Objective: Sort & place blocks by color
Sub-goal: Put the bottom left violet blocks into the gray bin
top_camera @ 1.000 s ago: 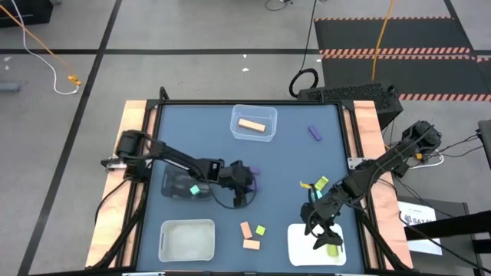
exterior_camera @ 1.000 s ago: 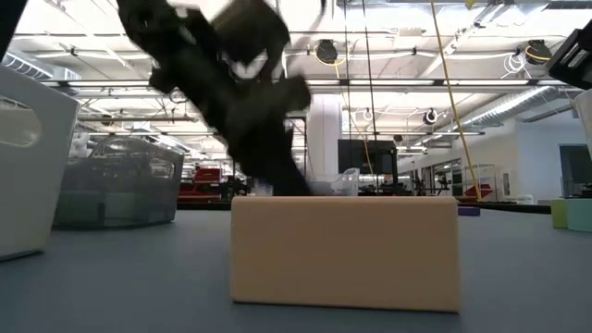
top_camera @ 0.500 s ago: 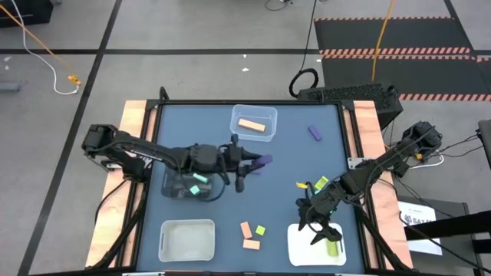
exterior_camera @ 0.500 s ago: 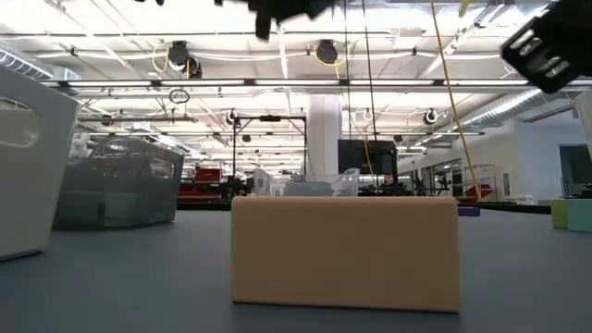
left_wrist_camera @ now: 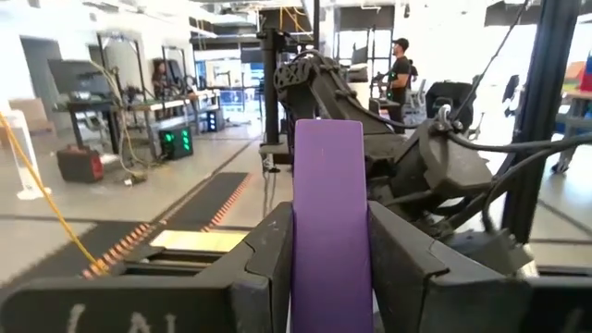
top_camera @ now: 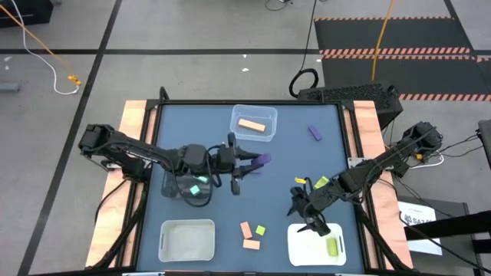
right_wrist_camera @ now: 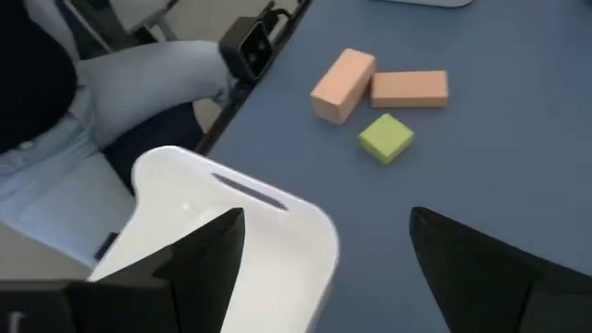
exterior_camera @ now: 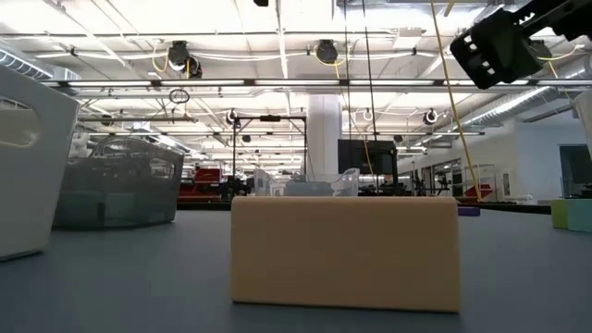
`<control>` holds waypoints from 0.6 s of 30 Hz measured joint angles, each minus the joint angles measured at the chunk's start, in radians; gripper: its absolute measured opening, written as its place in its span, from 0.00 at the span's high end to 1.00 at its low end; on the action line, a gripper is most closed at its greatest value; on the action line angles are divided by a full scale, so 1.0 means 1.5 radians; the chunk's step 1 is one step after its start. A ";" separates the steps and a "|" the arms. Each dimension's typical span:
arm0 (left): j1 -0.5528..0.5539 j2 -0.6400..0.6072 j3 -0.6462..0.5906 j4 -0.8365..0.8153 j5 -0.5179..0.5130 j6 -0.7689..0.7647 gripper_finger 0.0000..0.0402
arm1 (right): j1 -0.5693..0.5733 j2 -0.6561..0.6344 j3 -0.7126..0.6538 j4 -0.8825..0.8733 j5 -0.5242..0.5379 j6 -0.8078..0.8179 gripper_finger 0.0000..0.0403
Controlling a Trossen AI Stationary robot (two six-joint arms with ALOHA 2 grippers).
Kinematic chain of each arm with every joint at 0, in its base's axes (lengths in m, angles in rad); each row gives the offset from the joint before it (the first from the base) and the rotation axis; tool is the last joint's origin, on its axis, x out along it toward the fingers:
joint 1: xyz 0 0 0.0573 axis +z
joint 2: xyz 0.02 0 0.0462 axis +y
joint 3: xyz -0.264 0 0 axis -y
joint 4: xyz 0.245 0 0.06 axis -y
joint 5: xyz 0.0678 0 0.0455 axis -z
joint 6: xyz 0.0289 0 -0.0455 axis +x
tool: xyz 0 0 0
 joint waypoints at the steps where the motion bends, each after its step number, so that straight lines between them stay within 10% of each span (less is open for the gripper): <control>1: -0.003 0.000 0.000 -0.003 0.000 -0.015 0.73 | 0.000 0.000 0.000 0.000 0.004 0.000 0.26; 18: -0.144 -0.006 0.000 -0.250 -0.045 -0.433 0.73 | 0.000 0.000 0.000 0.000 0.014 0.000 0.26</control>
